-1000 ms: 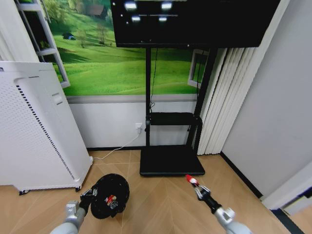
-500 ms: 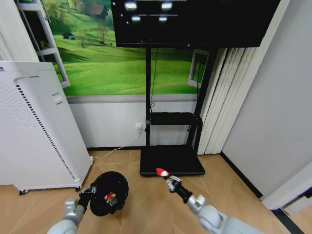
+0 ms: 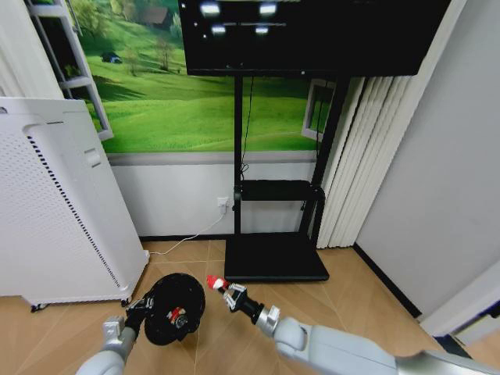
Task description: Pick up the trash bin and place the garbage on the floor into it.
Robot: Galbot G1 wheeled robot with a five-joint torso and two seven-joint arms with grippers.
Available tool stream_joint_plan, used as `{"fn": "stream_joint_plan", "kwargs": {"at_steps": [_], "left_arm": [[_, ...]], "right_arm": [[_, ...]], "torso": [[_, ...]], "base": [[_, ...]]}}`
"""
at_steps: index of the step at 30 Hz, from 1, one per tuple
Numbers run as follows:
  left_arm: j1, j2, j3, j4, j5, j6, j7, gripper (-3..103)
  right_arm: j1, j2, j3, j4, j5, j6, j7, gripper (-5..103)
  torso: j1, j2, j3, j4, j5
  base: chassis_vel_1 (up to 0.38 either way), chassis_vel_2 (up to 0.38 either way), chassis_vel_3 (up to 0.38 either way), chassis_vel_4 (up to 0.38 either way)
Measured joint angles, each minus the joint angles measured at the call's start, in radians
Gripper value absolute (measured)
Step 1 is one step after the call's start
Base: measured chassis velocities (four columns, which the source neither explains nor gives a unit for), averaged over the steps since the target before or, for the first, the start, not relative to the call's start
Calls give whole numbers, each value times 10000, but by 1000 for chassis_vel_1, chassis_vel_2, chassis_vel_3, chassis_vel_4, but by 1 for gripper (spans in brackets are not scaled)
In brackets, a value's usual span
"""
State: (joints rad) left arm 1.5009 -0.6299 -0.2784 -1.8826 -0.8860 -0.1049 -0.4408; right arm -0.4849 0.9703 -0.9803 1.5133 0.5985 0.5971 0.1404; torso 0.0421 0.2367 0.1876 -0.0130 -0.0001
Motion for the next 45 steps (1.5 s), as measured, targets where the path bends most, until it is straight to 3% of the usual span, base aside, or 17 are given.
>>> {"fn": "stream_joint_plan", "kwargs": {"at_steps": [13,19,25,27,28,32,34,36,44,45], "left_arm": [[-531,-103,752,19,-131,129,-134,7],[-548,-242,860,-31,-79,139,-152,7],[-480,-326,843,-31,21,140,-122,7],[-472,-344,834,-45,32,140,-114,7],[-449,-356,812,-60,47,139,-97,7],[-375,-371,727,-71,73,128,-50,7],[-263,-388,585,-74,122,83,15,7],[-238,-394,564,-79,138,76,21,7],[-165,-405,428,-133,157,25,72,7],[-165,-405,428,-133,157,25,72,7]], "right_arm": [[512,1545,-923,-1635,385,315,-168,12],[582,2396,-1153,-2102,314,215,333,12],[652,2722,-1319,-2230,235,50,996,8],[653,2791,-1374,-2232,281,-16,1141,13],[628,2818,-1384,-2233,318,-30,1211,23],[576,2806,-1391,-2225,360,-53,1268,28],[537,2765,-1391,-2212,353,-73,1383,46],[532,2761,-1389,-2212,337,-81,1428,46],[583,2465,-1333,-1795,203,-143,2100,78],[583,2465,-1333,-1795,203,-143,2100,78]], "torso": [[0,0,0,-2,-1],[0,0,0,-1,-1],[0,0,0,-2,-2],[0,0,0,-1,1],[0,1,0,-1,-1],[0,0,0,-2,0],[0,0,0,-3,0],[0,0,0,-2,0],[0,0,0,-1,0],[0,0,0,-1,0]], "base": [[0,0,0,0],[0,0,0,0],[0,0,0,0],[0,0,0,0],[0,0,0,0],[0,0,0,0],[0,0,0,0],[0,0,0,0],[0,0,0,0],[0,0,0,0]]}}
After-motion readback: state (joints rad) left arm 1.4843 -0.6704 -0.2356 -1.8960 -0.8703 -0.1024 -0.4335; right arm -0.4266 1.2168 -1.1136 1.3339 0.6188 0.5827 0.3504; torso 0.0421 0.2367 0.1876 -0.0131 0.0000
